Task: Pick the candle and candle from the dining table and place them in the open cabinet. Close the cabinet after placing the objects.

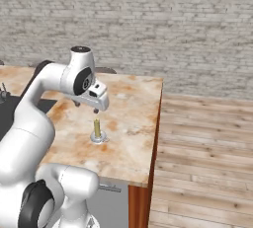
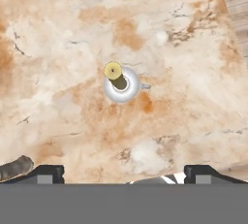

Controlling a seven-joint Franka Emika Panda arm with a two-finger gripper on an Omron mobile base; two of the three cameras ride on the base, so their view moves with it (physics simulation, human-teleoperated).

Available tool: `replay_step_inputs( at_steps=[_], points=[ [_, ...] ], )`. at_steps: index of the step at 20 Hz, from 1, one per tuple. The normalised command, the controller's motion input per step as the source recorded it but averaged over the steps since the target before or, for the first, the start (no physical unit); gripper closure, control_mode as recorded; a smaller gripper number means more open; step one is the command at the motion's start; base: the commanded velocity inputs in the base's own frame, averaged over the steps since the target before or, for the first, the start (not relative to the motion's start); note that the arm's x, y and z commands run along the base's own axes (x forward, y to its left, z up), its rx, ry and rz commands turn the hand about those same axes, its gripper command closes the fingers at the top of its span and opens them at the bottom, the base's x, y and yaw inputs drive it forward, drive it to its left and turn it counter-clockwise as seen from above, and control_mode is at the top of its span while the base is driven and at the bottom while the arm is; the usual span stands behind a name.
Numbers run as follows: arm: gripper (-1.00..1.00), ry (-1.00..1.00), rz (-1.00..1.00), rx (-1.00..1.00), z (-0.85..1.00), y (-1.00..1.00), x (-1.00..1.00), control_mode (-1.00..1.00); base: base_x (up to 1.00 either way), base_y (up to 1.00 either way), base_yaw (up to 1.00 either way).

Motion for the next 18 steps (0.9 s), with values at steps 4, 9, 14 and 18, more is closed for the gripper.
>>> replay_step_inputs(
  at_steps=[4, 9, 14, 18],
  points=[
    [-1.00, -0.05, -0.15, 0.06, -0.09, -0.02, -0.30, -1.00, 0.00, 0.00, 0.00],
    [-1.00, -0.16, -0.11, -0.09, -0.30, 0.02, -0.13, -1.00, 0.00, 0.00, 0.00],
    [-1.00, -0.07, -0.07, -0.15, -0.38, 0.08, -0.01, -1.00, 0.00, 0.00, 0.00],
    [-1.00, -0.02, -0.09, -0.06, -0.20, 0.10, 0.00, -1.00, 0.00, 0.00, 0.00]
  ],
)
